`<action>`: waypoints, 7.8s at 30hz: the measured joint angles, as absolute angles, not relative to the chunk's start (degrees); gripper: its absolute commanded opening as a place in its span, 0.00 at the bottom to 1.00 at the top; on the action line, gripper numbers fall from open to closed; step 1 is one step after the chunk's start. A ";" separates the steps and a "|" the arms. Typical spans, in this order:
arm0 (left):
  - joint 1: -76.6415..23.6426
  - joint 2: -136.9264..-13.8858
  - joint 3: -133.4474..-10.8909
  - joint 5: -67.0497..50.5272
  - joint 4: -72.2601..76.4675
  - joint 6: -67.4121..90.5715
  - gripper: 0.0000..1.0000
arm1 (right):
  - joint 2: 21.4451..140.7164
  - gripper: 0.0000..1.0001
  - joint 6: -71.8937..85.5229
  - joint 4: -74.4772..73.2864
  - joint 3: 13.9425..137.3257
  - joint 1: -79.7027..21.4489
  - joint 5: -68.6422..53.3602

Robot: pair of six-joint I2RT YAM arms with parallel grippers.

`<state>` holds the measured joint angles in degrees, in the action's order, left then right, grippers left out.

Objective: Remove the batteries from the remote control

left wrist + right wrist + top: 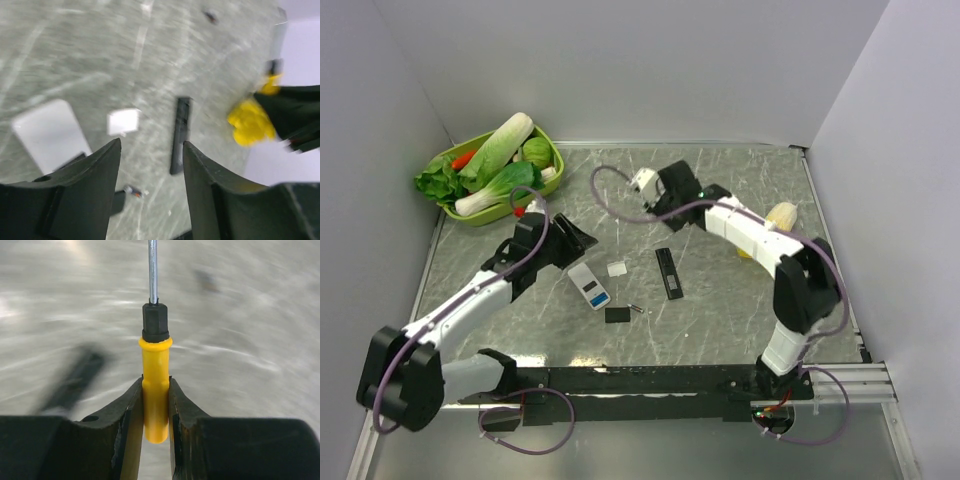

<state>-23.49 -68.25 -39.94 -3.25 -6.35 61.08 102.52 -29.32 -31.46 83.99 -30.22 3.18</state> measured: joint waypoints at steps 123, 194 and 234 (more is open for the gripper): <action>-26.72 -81.36 -31.09 -22.22 33.17 85.52 0.60 | 75.96 0.00 3.53 4.19 45.28 -41.87 -12.97; -15.44 -87.11 -46.26 -1.19 -5.34 52.73 0.63 | 92.92 0.00 -6.79 -41.47 70.00 -55.77 -21.82; -18.20 -87.72 -42.83 3.70 -7.88 59.09 0.57 | 100.33 0.00 -5.80 -37.08 69.73 -43.72 -15.31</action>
<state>-18.20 -87.72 -42.83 3.70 -7.88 59.09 100.33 -5.80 -37.08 69.73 -43.72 -15.31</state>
